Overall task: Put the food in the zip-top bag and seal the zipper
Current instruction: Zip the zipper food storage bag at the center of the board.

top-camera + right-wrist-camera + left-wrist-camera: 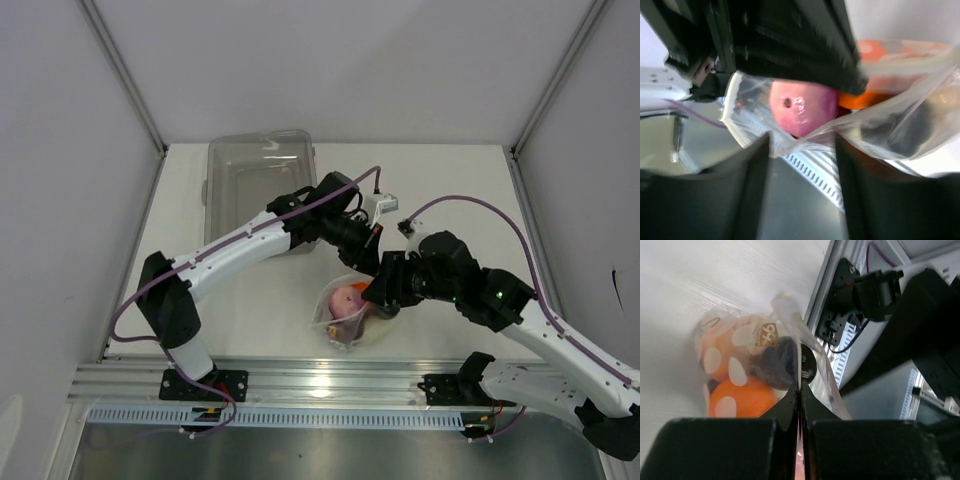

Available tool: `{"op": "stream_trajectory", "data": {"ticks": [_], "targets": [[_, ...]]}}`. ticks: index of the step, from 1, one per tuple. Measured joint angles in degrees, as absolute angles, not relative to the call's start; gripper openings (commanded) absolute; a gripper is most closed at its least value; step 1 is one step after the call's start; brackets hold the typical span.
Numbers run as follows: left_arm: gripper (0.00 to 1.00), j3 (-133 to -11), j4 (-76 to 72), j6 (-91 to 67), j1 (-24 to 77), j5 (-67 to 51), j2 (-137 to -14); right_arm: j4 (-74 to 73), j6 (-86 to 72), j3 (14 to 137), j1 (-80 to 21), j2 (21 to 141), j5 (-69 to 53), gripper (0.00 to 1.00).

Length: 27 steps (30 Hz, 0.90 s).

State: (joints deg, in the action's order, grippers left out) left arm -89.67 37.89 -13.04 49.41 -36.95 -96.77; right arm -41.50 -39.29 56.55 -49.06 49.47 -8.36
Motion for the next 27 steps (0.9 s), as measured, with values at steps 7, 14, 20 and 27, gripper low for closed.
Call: {"op": "stream_trajectory", "data": {"ticks": [7, 14, 20, 27], "targets": [[0.01, -87.9, 37.7, -8.1, 48.1, -45.8, -97.8, -45.1, -32.8, 62.4, -44.3, 52.7, -4.7, 0.71], [0.01, -88.1, 37.7, -4.8, 46.0, -55.0, -98.9, -45.8, -28.4, 65.2, -31.3, 48.6, -5.1, 0.67], [0.01, -90.0, 38.0, -3.4, 42.8, -61.8, -101.9, -43.5, -26.6, 58.3, -26.3, 45.9, -10.2, 0.58], [0.01, -90.5, 38.1, -2.5, 41.2, -66.3, -103.0, -36.3, -25.9, 49.6, -24.9, 45.3, -18.3, 0.56]]}}
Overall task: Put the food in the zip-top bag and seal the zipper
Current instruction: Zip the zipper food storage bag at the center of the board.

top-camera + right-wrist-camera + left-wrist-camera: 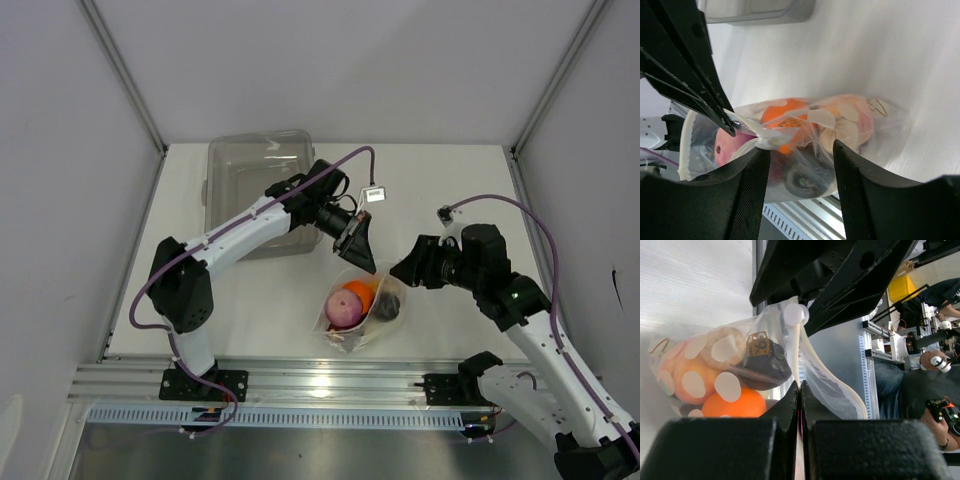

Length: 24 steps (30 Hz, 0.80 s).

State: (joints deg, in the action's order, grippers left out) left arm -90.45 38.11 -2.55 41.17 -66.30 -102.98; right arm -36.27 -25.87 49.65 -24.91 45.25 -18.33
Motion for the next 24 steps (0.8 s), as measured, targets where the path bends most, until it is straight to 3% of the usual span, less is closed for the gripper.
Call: {"op": "stream_trajectory", "data": {"ticks": [14, 16, 20, 24], "targets": [[0.01, -94.1, 40.5, -0.8, 41.2, -70.8, -105.3, -25.4, -22.6, 46.4, -24.7, 43.3, -23.6, 0.54], [0.01, -95.3, 41.1, 0.1, 41.2, -71.3, -106.2, -24.1, -22.0, 45.5, -24.7, 43.4, -23.7, 0.50], [0.01, -96.1, 41.9, 0.7, 41.2, -71.8, -107.3, -21.9, -21.2, 43.8, -24.6, 43.7, -23.9, 0.32], [0.01, -96.2, 43.0, 1.2, 41.2, -72.2, -107.7, -20.6, -21.2, 42.9, -24.6, 43.8, -25.1, 0.28]]}}
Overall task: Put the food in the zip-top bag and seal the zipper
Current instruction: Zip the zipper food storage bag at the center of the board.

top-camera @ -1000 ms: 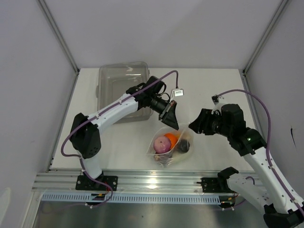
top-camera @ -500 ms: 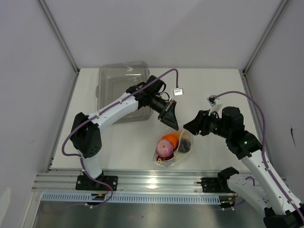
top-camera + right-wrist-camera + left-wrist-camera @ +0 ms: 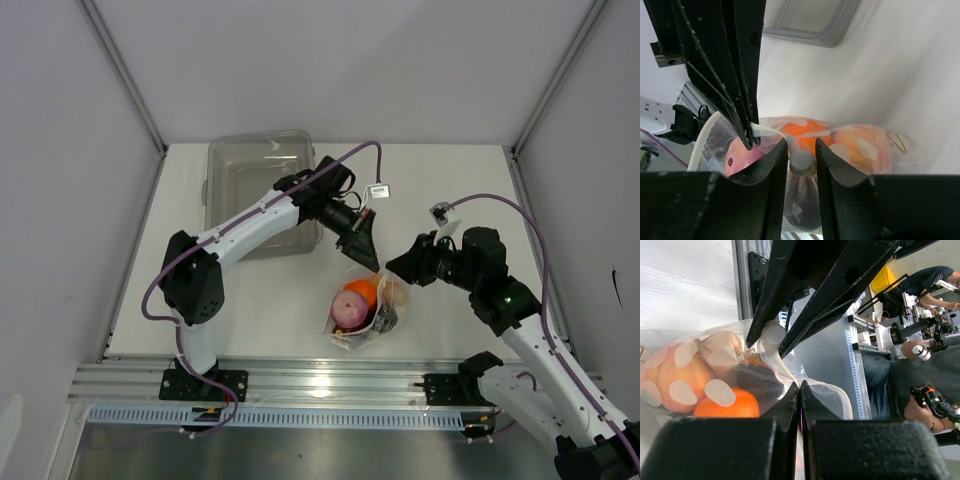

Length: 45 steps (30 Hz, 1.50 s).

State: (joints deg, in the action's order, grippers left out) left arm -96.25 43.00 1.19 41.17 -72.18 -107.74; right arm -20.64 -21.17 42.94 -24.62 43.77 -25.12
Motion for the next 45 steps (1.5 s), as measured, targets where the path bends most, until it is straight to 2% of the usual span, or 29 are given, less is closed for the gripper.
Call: {"op": "stream_trajectory", "data": {"ticks": [1, 3, 4, 6, 8, 9, 11, 13, 14, 18, 26, 27, 36, 40, 43, 45], "targets": [[0.00, -96.2, 43.1, 1.3, 41.2, -72.2, -107.7, -20.5, -21.2, 42.9, -24.6, 43.7, -25.2, 0.22], [0.01, -96.4, 43.3, 1.5, 41.2, -72.2, -107.8, -20.5, -21.3, 42.9, -24.6, 43.5, -25.3, 0.19], [0.00, -96.5, 43.4, 1.5, 41.2, -72.2, -107.9, -20.6, -21.4, 42.9, -24.6, 43.4, -25.2, 0.13], [0.07, -96.7, 43.5, 1.5, 41.2, -72.0, -108.0, -20.7, -21.4, 43.0, -24.6, 43.2, -25.1, 0.12], [0.17, -96.8, 43.6, 1.5, 41.2, -71.4, -108.0, -20.9, -21.4, 43.0, -24.6, 43.2, -25.0, 0.04], [0.25, -96.9, 43.6, 1.3, 41.2, -70.5, -108.0, -21.1, -21.4, 43.0, -24.6, 43.3, -24.9, 0.02], [0.51, -96.9, 43.2, 0.5, 41.1, -68.7, -108.0, -21.9, -21.5, 43.3, -24.6, 43.5, -24.9, 0.00], [0.65, -96.6, 41.8, -1.0, 41.1, -65.2, -107.8, -22.7, -21.9, 44.1, -24.6, 44.0, -24.9, 0.00], [0.74, -95.9, 40.7, -1.5, 41.1, -63.6, -107.4, -23.5, -22.3, 44.8, -24.6, 44.4, -24.9, 0.00], [0.89, -85.9, 34.1, -3.2, 41.6, -53.7, -99.7, -27.0, -23.7, 48.4, -24.6, 46.4, -24.8, 0.00], [0.95, -75.8, 22.9, -3.0, 47.9, -40.9, -84.4, -34.5, -29.8, 55.8, -24.6, 50.6, -23.0, 0.00], [0.99, -75.0, 21.7, -3.0, 48.1, -40.5, -83.5, -34.9, -30.7, 56.2, -24.6, 50.9, -22.9, 0.00], [0.99, -71.8, 18.7, -3.1, 51.2, -32.3, -83.1, -36.3, -37.2, 56.4, -24.6, 51.7, -23.2, 0.00], [0.96, -71.7, 18.5, -3.0, 52.8, -28.7, -85.0, -36.4, -39.3, 56.4, -24.6, 51.7, -23.4, 0.00], [0.89, -70.7, 17.8, -3.0, 53.2, -27.5, -85.2, -36.5, -41.0, 56.4, -24.5, 51.7, -23.4, 0.00], [0.79, -69.8, 17.3, -3.0, 53.3, -27.1, -85.2, -36.7, -42.0, 56.4, -24.4, 51.7, -23.4, 0.01]]}}
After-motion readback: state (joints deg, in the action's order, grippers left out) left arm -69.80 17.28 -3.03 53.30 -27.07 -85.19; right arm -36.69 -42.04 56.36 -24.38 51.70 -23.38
